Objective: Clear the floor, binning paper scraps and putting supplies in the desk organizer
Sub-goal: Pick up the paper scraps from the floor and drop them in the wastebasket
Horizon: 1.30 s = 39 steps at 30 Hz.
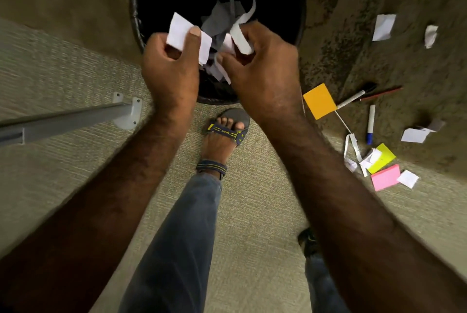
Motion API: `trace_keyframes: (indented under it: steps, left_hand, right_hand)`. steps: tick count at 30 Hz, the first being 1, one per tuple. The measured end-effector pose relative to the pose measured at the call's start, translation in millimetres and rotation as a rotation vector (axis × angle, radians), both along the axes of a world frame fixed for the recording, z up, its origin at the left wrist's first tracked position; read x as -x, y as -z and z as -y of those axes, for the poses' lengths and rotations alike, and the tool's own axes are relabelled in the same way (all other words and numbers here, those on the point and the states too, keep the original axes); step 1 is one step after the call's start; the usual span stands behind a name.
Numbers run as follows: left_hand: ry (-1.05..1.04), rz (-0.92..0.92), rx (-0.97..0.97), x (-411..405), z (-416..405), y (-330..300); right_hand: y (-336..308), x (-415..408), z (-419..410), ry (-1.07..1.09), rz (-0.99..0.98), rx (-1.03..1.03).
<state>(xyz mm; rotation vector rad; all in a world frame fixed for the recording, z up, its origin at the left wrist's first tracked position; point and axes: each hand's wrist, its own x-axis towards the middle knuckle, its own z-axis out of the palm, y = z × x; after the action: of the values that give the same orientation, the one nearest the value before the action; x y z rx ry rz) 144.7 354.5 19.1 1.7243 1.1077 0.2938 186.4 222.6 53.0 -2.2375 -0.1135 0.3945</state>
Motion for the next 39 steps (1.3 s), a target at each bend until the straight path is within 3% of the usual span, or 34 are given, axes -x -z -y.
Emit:
trace_keyframes:
  steps: [10, 22, 39]
  left_hand:
    - [0.022, 0.148, -0.073, 10, 17, 0]
    - [0.361, 0.207, -0.039, 15, 134, 7]
    - [1.062, -0.13, 0.003, 73, 331, 139]
  right_hand:
    - [17, 19, 19, 0.042, -0.015, -0.117]
    - [39, 62, 132, 0.341, 0.143, -0.113]
    - [151, 164, 359, 0.579, -0.11, 0.269]
